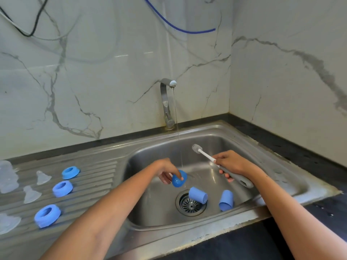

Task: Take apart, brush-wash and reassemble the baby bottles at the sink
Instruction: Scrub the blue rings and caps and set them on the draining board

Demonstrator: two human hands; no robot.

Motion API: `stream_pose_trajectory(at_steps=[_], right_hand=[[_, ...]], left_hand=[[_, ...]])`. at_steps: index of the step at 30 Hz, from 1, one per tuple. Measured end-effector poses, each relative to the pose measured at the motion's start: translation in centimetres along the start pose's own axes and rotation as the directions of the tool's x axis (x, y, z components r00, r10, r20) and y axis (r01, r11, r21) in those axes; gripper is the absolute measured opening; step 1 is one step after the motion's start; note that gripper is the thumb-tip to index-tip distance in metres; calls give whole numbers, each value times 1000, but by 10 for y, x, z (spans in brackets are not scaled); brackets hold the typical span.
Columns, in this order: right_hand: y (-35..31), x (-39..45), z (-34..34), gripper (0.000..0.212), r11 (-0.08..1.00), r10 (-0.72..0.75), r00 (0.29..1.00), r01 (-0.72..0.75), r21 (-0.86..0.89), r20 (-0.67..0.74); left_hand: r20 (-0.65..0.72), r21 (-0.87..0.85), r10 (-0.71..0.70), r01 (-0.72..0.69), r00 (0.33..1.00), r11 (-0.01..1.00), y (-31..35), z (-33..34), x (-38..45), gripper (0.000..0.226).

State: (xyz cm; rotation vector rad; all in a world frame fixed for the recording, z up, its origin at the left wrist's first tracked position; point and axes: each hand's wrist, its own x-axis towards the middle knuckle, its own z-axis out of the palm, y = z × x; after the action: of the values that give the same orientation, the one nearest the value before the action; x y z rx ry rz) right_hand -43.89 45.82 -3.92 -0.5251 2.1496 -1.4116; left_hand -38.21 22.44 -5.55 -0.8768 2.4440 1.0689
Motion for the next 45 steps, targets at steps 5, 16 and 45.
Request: stream_pose_trajectory(at_steps=[5,16,45], right_hand=[[-6,-3,1,33,997,-77,997,77,12,17],[-16,-14,6,38,960,-275,956,279,-24,102],[-18,-23,13,41,950,-307,951,304,-68,-41]], left_hand=[[-6,-834,56,-36,998,550,1,-14,-18,30],[-241,-948,32,-228,970,-220,39,-1,-10,48],[-417,-900,-140,-429,898,-73,54,2,-13,46]])
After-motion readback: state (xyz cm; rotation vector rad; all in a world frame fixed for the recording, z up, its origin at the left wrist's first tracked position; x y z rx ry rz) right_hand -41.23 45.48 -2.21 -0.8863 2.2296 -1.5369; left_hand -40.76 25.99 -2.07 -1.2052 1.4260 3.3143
